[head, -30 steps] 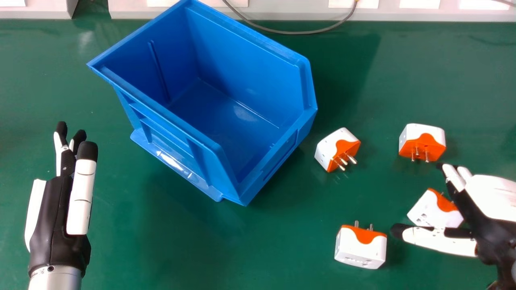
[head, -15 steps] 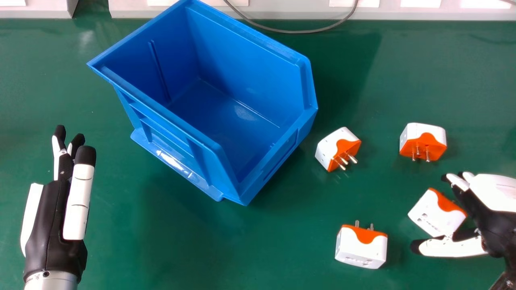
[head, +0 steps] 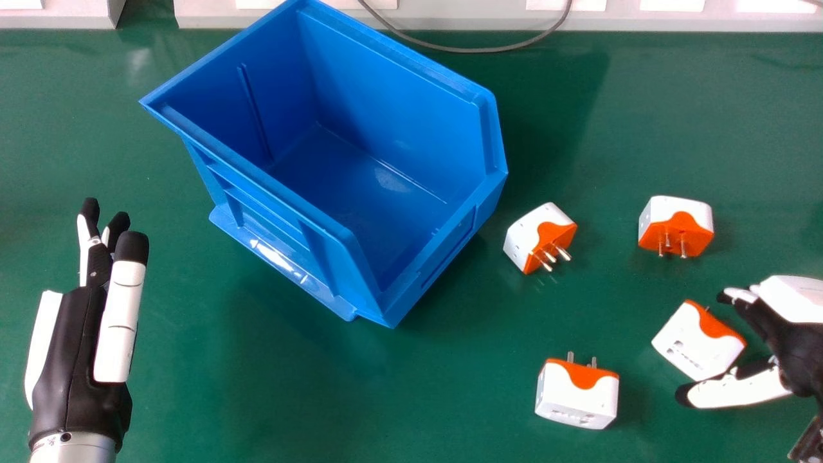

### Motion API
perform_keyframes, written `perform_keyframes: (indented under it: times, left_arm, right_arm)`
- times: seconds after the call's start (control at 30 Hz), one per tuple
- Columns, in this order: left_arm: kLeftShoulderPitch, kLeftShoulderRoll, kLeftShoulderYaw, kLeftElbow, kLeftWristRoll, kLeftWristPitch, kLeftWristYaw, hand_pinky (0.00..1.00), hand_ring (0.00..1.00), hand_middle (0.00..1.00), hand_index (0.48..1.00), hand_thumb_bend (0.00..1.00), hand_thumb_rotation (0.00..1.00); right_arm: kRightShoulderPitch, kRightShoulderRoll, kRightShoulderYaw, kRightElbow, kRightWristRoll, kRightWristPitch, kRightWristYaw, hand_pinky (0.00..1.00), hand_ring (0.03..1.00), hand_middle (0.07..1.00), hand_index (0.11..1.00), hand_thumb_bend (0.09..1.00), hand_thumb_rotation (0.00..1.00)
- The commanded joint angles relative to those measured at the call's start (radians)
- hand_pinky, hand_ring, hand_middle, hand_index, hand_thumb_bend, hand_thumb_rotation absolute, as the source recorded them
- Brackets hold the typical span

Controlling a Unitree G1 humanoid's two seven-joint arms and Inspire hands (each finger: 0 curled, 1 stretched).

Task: Pick all objects and put in blue box

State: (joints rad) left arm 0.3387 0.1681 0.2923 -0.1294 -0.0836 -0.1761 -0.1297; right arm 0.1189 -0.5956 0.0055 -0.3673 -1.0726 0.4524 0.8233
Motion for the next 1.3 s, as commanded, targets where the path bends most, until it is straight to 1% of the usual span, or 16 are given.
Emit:
perform_keyframes:
  times: [0.0,0.07,0.13,0.2,0.27,0.33,0.4,0.47,0.57,0.67,0.8,0.87,0.97,1.1,1.17,1.27]
  left_arm:
    - [0.000,0.009,0.009,-0.013,-0.010,-0.012,0.000,1.00,1.00,1.00,1.000,0.77,1.00]
    - [0.003,0.008,0.007,-0.027,-0.009,-0.004,0.001,1.00,1.00,1.00,1.000,0.76,1.00]
    - [0.000,0.009,0.007,-0.021,-0.010,-0.005,0.001,1.00,1.00,1.00,1.000,0.76,1.00]
    - [-0.001,0.008,0.008,-0.017,-0.010,-0.008,0.001,1.00,1.00,1.00,1.000,0.76,1.00]
    - [0.001,0.007,0.008,-0.023,-0.009,-0.007,0.002,1.00,1.00,1.00,1.000,0.76,1.00]
    - [0.004,0.005,0.006,-0.031,-0.007,-0.005,0.003,1.00,1.00,1.00,1.000,0.76,1.00]
    - [0.006,0.004,0.005,-0.034,-0.006,-0.004,0.005,1.00,1.00,1.00,1.000,0.77,1.00]
    - [0.006,0.004,0.006,-0.029,-0.005,-0.005,0.005,1.00,1.00,1.00,1.000,0.77,1.00]
    - [0.007,0.004,0.007,-0.031,-0.009,-0.002,0.004,1.00,1.00,1.00,1.000,0.77,1.00]
    - [0.013,0.000,0.005,-0.046,-0.014,0.003,0.003,1.00,1.00,1.00,1.000,0.77,1.00]
    - [0.011,0.001,0.007,-0.039,-0.018,-0.002,0.001,1.00,1.00,1.00,1.000,0.76,1.00]
    - [0.013,0.001,0.007,-0.042,-0.018,-0.003,0.001,1.00,1.00,1.00,1.000,0.76,1.00]
    - [0.011,0.004,0.008,-0.036,-0.020,-0.003,0.001,1.00,1.00,1.00,1.000,0.76,1.00]
    - [0.018,0.003,0.005,-0.051,-0.016,0.001,0.004,1.00,1.00,1.00,1.000,0.76,1.00]
    - [0.013,0.006,0.008,-0.040,-0.020,-0.002,0.001,1.00,1.00,1.00,1.000,0.76,1.00]
    - [0.014,0.007,0.009,-0.042,-0.024,0.000,-0.003,1.00,1.00,1.00,1.000,0.76,1.00]
  right_arm:
    - [-0.035,-0.021,0.003,0.010,-0.003,0.018,0.009,0.84,0.876,0.919,0.878,0.530,0.50]
    - [-0.055,-0.022,0.009,0.033,0.000,0.030,0.012,0.82,0.871,0.915,0.875,0.527,0.50]
    - [-0.075,-0.020,0.016,0.054,0.000,0.043,0.013,0.82,0.870,0.915,0.875,0.527,0.49]
    - [-0.091,-0.016,0.023,0.068,0.001,0.056,0.011,0.77,0.840,0.889,0.866,0.533,0.49]
    - [-0.109,-0.014,0.034,0.085,0.003,0.068,0.009,0.74,0.822,0.876,0.862,0.539,0.48]
    - [-0.121,-0.012,0.043,0.097,0.007,0.073,0.007,0.68,0.773,0.843,0.855,0.547,0.48]
    - [-0.127,-0.015,0.052,0.101,0.012,0.073,0.004,0.54,0.653,0.761,0.842,0.554,0.47]
    - [-0.136,-0.022,0.065,0.108,0.016,0.062,0.002,0.51,0.625,0.737,0.832,0.554,0.47]
    - [-0.147,-0.033,0.085,0.116,0.019,0.046,0.005,0.54,0.660,0.745,0.799,0.557,0.46]
    - [-0.165,-0.042,0.107,0.133,0.017,0.043,0.010,0.59,0.712,0.789,0.803,0.559,0.46]
    - [-0.187,-0.049,0.135,0.159,0.013,0.044,0.015,0.61,0.719,0.786,0.790,0.559,0.46]
    - [-0.194,-0.056,0.151,0.172,0.010,0.037,0.017,0.59,0.694,0.765,0.776,0.559,0.46]
    - [-0.204,-0.066,0.169,0.190,0.007,0.026,0.016,0.51,0.610,0.678,0.695,0.556,0.47]
    - [-0.211,-0.081,0.184,0.211,0.012,0.007,0.005,0.42,0.505,0.581,0.623,0.544,0.47]
    - [-0.213,-0.086,0.188,0.220,0.016,0.002,0.001,0.41,0.486,0.563,0.608,0.540,0.47]
    - [-0.221,-0.088,0.195,0.239,0.025,-0.001,-0.001,0.41,0.489,0.558,0.595,0.536,0.46]
